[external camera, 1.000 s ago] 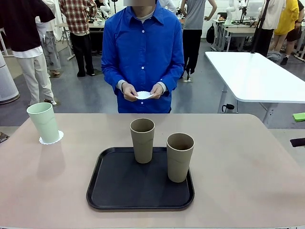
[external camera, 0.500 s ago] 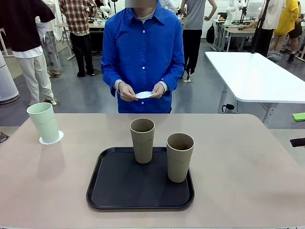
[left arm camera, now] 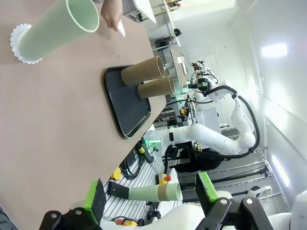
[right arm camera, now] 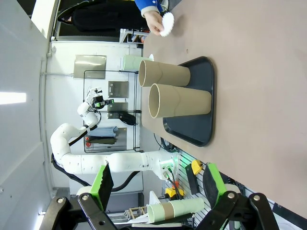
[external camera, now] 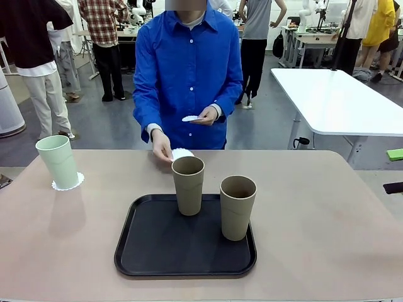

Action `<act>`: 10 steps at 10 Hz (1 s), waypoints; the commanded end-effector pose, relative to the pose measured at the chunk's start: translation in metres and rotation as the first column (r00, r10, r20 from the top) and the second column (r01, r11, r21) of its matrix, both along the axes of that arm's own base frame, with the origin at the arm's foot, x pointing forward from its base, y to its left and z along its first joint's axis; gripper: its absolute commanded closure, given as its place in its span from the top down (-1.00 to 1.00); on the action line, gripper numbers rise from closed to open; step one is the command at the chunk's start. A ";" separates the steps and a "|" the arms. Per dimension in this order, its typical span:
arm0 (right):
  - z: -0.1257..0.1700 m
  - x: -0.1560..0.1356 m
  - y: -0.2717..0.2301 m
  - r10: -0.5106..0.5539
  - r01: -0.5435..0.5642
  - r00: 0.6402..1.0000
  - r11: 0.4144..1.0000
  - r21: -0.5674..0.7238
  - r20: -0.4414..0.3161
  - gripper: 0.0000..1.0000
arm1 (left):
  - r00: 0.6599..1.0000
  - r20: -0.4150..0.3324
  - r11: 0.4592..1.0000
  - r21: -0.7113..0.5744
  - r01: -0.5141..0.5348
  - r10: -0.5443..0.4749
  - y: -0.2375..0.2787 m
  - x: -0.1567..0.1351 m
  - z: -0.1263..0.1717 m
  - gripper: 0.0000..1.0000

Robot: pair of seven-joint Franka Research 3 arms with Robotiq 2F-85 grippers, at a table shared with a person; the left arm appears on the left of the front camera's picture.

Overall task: Place coasters on the table and set cups on them.
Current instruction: Take one Reusable plastic cup from the Flat Tray and place it on a coaster set by the human.

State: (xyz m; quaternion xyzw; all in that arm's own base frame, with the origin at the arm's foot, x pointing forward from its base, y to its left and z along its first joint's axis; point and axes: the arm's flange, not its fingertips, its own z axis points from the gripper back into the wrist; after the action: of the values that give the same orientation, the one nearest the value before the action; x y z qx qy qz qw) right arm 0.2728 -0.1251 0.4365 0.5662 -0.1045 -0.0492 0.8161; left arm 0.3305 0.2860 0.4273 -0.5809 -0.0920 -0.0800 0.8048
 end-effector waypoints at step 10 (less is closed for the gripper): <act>0.000 0.002 0.000 0.002 -0.002 1.000 1.000 0.018 0.021 1.00 | 1.000 0.003 1.000 -0.005 -0.002 0.002 -0.001 -0.003 0.001 1.00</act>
State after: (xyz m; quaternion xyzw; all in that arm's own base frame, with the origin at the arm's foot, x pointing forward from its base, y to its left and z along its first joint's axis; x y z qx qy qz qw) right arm 0.2728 -0.1251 0.4365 0.5662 -0.1045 -0.0492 0.8161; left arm 0.3308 0.2856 0.4273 -0.5809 -0.0917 -0.0805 0.8047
